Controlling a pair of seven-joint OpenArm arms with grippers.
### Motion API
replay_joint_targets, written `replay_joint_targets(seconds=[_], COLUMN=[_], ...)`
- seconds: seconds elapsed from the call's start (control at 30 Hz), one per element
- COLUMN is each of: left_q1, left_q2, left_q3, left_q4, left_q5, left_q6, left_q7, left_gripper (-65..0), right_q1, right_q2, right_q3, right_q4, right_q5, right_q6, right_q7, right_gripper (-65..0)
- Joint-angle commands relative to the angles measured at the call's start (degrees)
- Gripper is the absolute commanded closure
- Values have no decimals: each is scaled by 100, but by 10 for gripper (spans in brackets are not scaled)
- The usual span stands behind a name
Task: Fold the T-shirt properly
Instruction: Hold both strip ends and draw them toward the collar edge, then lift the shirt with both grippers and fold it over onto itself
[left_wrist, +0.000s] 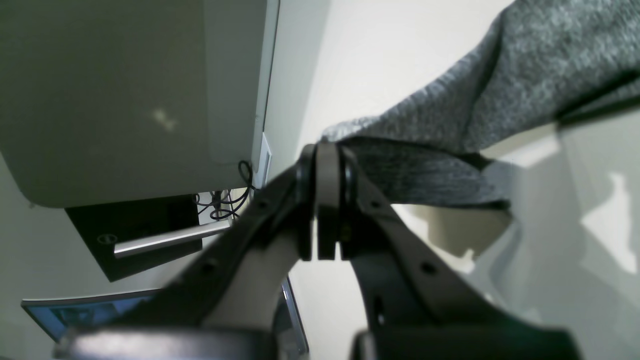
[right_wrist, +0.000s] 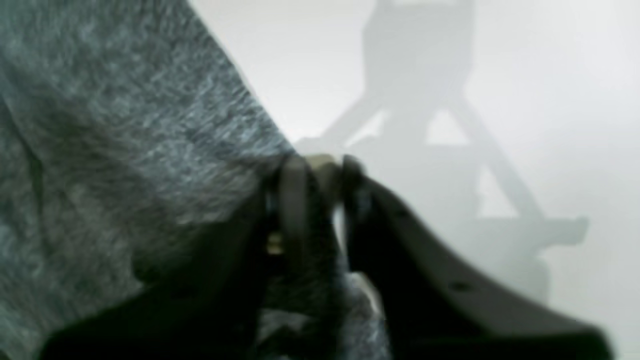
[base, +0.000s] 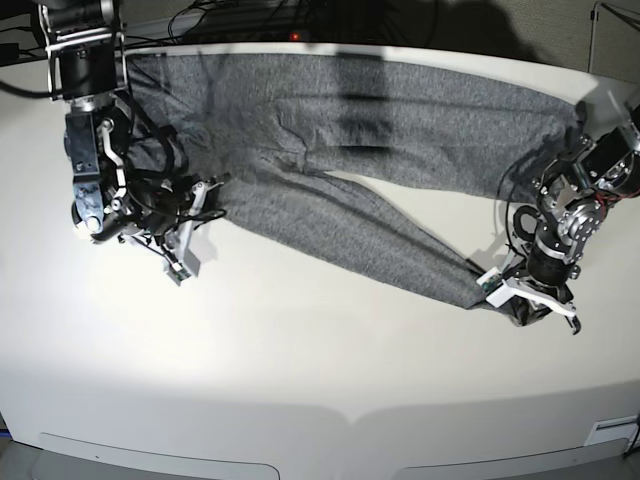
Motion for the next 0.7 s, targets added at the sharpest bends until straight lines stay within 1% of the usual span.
replay_joint_targets(seconds=[0.0, 0.23, 0.3, 0.37, 0.4, 0.57, 0.67], left_q1=[-146, -146, -144, -142, -142, -125, 90], left_q2=[-68, -70, -63, -50, -50, -55, -37], left_q3=[-72, -70, -70, -72, -72, -79, -341], left_q4=[59, 59, 59, 59, 59, 59, 66], left_q5=[85, 85, 81, 83, 85, 85, 79], left_q6=[129, 129, 201, 426, 485, 492, 511], left_q7=[-42, -24, -20, 13, 37, 129, 116], left_gripper=[0, 0, 0, 0, 0, 0, 0], right_q1=[61, 208, 203, 199, 197, 170, 144], right_q2=[35, 42, 50, 48, 52, 50, 50], right_q3=[13, 13, 13, 13, 13, 13, 15], right_q4=[26, 105, 260, 457, 560, 1145, 1486], right_q5=[-20, -17, 7, 2, 0, 4, 4], right_q6=[25, 25, 25, 25, 25, 25, 25], right_q7=[-87, -85, -52, -63, -66, -63, -61], right_gripper=[0, 0, 0, 0, 0, 0, 0])
